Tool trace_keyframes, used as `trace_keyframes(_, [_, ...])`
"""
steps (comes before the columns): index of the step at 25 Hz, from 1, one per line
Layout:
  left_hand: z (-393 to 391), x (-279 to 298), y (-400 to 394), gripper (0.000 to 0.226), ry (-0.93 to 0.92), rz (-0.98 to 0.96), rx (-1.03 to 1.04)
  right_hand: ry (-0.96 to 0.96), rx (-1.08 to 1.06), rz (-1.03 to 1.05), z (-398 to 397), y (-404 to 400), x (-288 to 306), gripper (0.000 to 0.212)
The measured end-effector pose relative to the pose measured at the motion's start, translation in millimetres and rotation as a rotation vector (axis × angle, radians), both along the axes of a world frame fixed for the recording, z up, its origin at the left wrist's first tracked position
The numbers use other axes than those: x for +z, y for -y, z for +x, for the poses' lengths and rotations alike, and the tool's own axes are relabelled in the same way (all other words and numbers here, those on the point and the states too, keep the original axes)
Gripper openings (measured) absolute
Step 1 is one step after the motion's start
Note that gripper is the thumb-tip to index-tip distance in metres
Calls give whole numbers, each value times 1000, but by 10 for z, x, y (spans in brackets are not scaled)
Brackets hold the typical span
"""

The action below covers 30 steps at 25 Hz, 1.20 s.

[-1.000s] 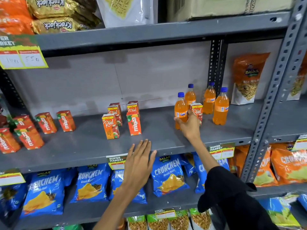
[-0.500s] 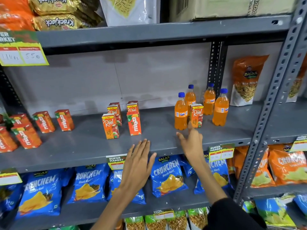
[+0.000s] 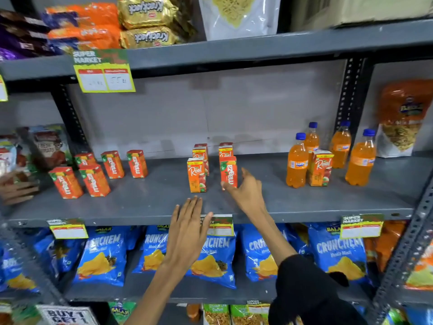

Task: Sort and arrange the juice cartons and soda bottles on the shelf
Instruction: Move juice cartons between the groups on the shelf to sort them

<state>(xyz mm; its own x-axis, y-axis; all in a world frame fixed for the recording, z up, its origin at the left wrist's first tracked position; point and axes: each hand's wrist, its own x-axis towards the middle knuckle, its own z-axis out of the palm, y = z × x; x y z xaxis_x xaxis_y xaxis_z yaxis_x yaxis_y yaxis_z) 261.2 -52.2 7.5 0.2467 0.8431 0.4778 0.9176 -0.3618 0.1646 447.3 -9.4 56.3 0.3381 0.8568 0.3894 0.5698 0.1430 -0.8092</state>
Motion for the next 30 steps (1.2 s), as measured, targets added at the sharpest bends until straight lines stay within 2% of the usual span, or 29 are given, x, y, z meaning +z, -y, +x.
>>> trace_keyframes(3, [-113,-35,-48,70,-53,-7,5,-42,-26,-52,-182,-233,25,57])
trace_keyframes(6, [-143,-57,-67,73,-63,-10,1,-48,-86,-79,-213,-350,3,45])
trace_keyframes(10, [-187,-58,-67,71,-56,-14,-19,-58,-119,-23,-148,-177,-34,31])
trace_keyframes(14, [-385,-40,-51,75,-20,-4,-18,-17,-106,35,-248,130,28,33])
trace_keyframes(20, [-1189,-32,-130,70,-6,-3,0,2,-20,63,-1105,254,104,42])
trace_keyframes(27, [-2405,-25,-466,60,-14,-19,11,-59,32,45,-2525,-342,105,39])
trace_keyframes(30, [-2593,-42,-526,62,-74,13,-10,-83,48,17,-2872,-611,94,37])
